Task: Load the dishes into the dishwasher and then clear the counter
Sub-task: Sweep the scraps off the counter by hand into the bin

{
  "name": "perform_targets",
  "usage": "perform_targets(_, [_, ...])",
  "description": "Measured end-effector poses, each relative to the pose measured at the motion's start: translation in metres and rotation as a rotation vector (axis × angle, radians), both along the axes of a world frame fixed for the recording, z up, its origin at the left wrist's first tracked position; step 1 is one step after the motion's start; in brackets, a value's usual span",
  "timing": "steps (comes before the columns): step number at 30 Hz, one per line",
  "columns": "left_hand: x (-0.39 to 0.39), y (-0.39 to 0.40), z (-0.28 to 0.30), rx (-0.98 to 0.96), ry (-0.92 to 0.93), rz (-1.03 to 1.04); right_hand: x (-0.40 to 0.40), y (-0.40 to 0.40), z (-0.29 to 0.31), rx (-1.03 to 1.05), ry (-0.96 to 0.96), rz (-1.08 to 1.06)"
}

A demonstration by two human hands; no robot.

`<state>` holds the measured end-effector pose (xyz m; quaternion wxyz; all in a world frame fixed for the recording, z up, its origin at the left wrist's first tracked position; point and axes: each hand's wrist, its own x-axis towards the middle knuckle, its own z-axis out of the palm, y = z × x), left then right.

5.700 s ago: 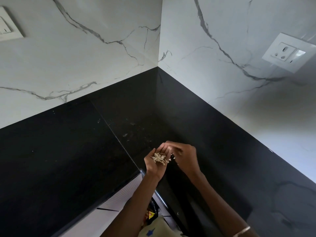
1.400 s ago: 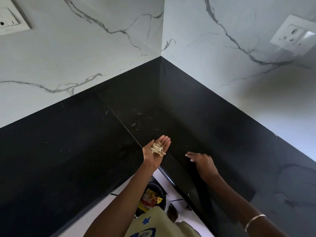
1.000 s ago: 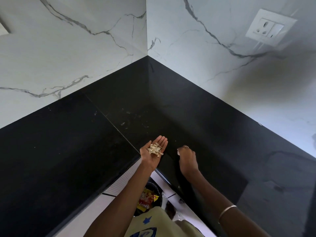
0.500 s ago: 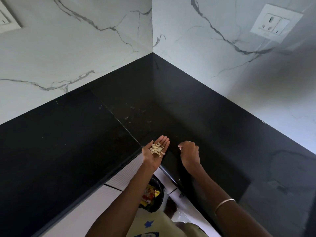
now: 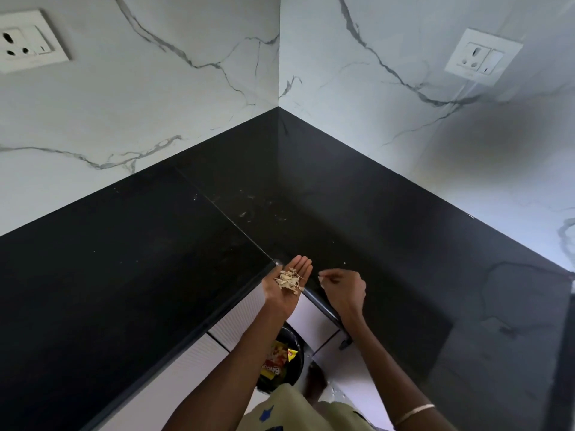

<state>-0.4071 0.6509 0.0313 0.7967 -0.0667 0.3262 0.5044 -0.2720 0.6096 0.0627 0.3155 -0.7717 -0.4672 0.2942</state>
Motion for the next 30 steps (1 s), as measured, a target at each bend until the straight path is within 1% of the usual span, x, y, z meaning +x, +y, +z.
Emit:
perform_targets(2, [-0.001, -0.009, 0.001, 0.004, -0.013, -0.021, -0.026, -0.010, 0.010, 0.080, 0.074, 0.063])
perform_targets(4, [-0.001, -0.021, 0.003, 0.019, 0.011, -0.062, -0.044, -0.018, 0.019, 0.126, 0.089, 0.105])
perform_targets(8, [-0.010, -0.043, 0.009, 0.051, 0.037, -0.105, -0.057, -0.037, 0.022, 0.103, -0.031, 0.207])
perform_targets(11, [-0.017, -0.055, 0.008, 0.066, 0.055, -0.107, -0.060, -0.052, 0.022, 0.135, -0.103, 0.251])
perform_targets(16, [-0.023, -0.078, 0.005, 0.066, 0.081, -0.111, -0.064, -0.074, 0.014, 0.304, -0.036, 0.190])
perform_targets(20, [-0.024, -0.098, 0.000, 0.031, 0.098, -0.059, -0.064, -0.092, 0.005, 0.382, 0.048, 0.140])
perform_targets(25, [-0.025, -0.119, -0.009, -0.044, 0.053, 0.032, -0.063, -0.109, -0.021, 0.391, 0.157, 0.004])
perform_targets(27, [-0.024, -0.128, -0.015, -0.082, 0.043, 0.079, -0.064, -0.115, -0.038, 0.331, 0.188, 0.008])
perform_targets(30, [-0.023, -0.143, -0.030, -0.155, 0.053, 0.151, -0.069, -0.126, -0.057, 0.259, 0.156, 0.016])
